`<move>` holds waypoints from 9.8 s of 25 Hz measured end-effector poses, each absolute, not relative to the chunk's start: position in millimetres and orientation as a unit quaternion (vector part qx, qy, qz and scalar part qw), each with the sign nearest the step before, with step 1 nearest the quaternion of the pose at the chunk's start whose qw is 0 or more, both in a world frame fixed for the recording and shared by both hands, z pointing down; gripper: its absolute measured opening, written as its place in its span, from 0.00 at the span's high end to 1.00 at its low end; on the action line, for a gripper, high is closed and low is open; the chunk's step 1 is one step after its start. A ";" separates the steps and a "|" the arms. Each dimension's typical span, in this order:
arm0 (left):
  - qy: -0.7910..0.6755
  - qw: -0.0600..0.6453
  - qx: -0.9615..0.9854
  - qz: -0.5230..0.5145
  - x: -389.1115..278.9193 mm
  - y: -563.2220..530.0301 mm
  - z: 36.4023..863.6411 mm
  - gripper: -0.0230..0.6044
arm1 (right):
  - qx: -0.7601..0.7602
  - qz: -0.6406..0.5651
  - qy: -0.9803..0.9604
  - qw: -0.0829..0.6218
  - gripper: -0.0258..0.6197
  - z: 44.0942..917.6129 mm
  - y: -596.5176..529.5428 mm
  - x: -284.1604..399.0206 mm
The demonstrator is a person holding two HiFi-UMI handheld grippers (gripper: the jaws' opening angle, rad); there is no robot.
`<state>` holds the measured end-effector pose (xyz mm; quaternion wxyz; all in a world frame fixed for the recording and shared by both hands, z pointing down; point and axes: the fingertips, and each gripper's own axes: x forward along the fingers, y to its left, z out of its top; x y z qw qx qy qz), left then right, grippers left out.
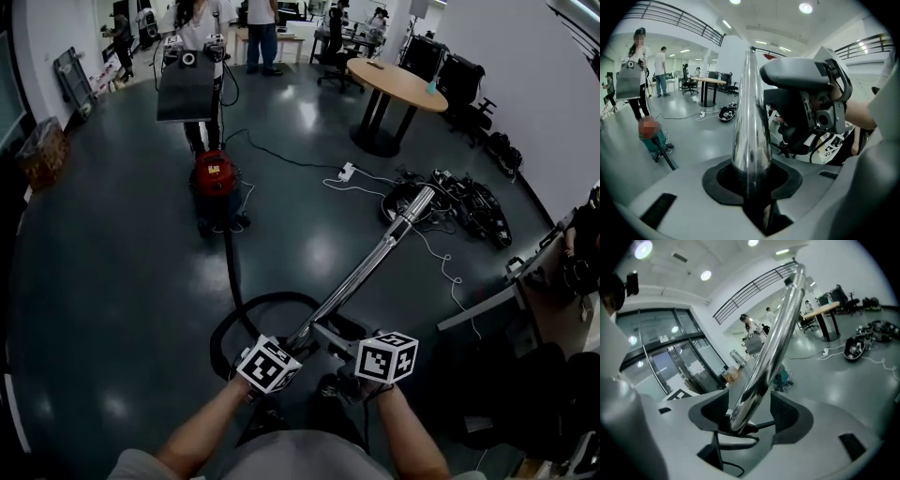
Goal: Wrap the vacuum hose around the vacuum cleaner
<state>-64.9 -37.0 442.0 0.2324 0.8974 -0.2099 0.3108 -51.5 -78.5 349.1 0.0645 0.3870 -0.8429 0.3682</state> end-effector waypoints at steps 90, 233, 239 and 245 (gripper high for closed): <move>-0.235 -0.236 0.841 0.426 -123.4 -292.8 274.5 0.59 | 0.116 0.174 -0.863 0.461 0.80 431.4 -270.4 -121.1; -0.243 0.307 0.849 0.354 -171.7 -521.6 500.0 0.54 | 0.345 0.584 -0.734 0.033 0.74 492.8 -603.3 -190.5; -0.251 0.290 0.855 0.349 -182.5 -530.9 482.7 0.53 | 0.354 0.583 -0.731 0.021 0.74 492.3 -626.7 -186.3; -0.276 0.299 0.844 0.350 -186.2 -533.9 472.8 0.53 | 0.361 0.579 -0.731 0.017 0.74 501.2 -652.3 -152.8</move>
